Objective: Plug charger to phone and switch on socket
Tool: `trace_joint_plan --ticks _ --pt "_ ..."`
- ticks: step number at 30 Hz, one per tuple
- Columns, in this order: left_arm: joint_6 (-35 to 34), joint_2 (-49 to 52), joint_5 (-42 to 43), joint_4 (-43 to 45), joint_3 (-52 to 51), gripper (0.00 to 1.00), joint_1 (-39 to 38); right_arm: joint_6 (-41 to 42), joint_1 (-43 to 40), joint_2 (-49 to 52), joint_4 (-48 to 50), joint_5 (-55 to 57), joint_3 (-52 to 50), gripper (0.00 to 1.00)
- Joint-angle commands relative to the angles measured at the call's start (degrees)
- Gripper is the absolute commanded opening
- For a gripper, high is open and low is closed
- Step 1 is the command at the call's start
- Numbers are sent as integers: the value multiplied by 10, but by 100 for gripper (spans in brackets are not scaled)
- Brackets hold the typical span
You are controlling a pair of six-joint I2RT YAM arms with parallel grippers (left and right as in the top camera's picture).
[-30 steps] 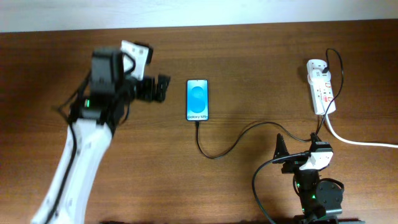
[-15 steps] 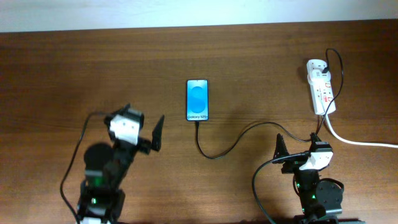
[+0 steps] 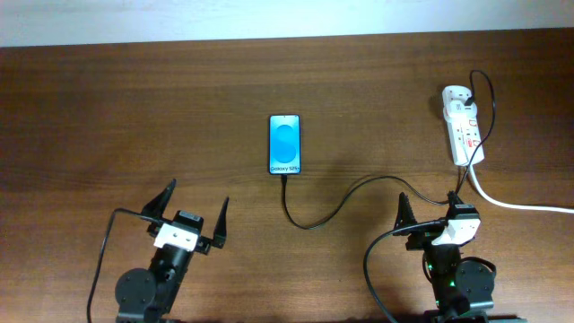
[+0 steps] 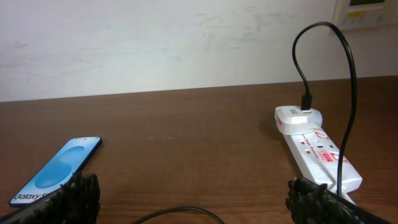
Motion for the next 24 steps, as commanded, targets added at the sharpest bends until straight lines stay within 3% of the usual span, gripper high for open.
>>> trace_joint_plan --ticks 1,14,24 --pt "14 -6 -19 17 -4 99 4 4 4 -4 -3 7 -3 98" --pt "14 -6 -19 12 -7 99 8 4 4 -4 -3 7 -3 99" --pt "14 -69 -16 -61 -10 100 36 4 4 -4 -3 7 -3 98"
